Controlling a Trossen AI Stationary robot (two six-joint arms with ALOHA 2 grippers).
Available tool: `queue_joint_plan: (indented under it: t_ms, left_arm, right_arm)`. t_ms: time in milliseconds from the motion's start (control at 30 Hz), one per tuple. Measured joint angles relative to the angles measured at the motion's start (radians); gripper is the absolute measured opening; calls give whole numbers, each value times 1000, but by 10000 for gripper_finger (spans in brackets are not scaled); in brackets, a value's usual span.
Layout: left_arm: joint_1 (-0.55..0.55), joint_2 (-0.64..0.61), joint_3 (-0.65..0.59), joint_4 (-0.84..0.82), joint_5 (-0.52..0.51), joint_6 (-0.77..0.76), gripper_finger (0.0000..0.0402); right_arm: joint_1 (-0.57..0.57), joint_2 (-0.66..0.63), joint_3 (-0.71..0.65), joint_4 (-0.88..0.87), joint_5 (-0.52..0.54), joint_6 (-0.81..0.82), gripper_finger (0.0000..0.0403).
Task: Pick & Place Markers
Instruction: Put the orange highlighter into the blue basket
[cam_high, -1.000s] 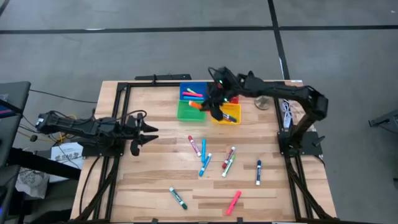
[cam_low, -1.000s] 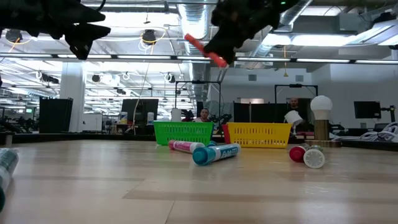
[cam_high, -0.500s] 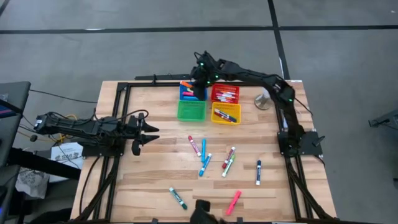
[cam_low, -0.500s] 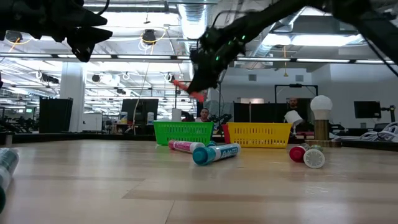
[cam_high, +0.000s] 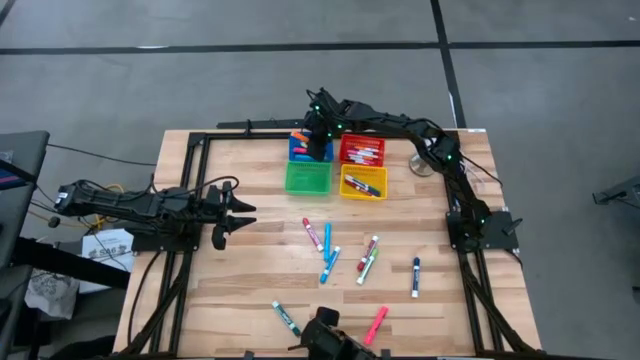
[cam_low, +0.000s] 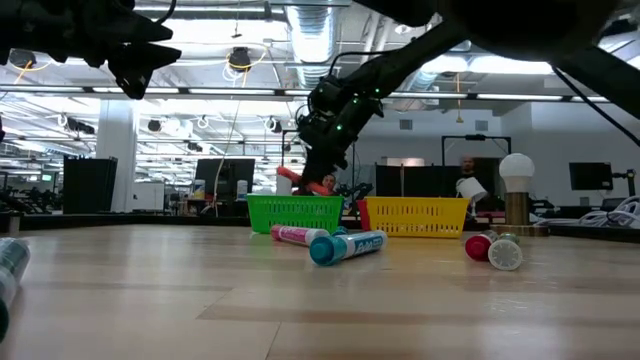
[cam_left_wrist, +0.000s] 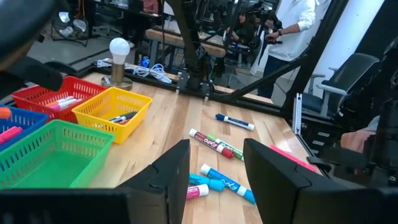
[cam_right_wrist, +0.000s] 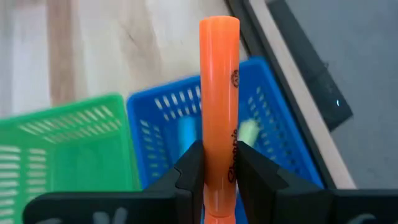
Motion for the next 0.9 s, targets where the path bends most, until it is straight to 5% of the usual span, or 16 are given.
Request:
queue_joint_plan:
  t_ms: [900]
  left_arm:
    - [0,0,0,1,3,0,149]
  right_arm:
    - [-20,45,-2,-20,13,27,68]
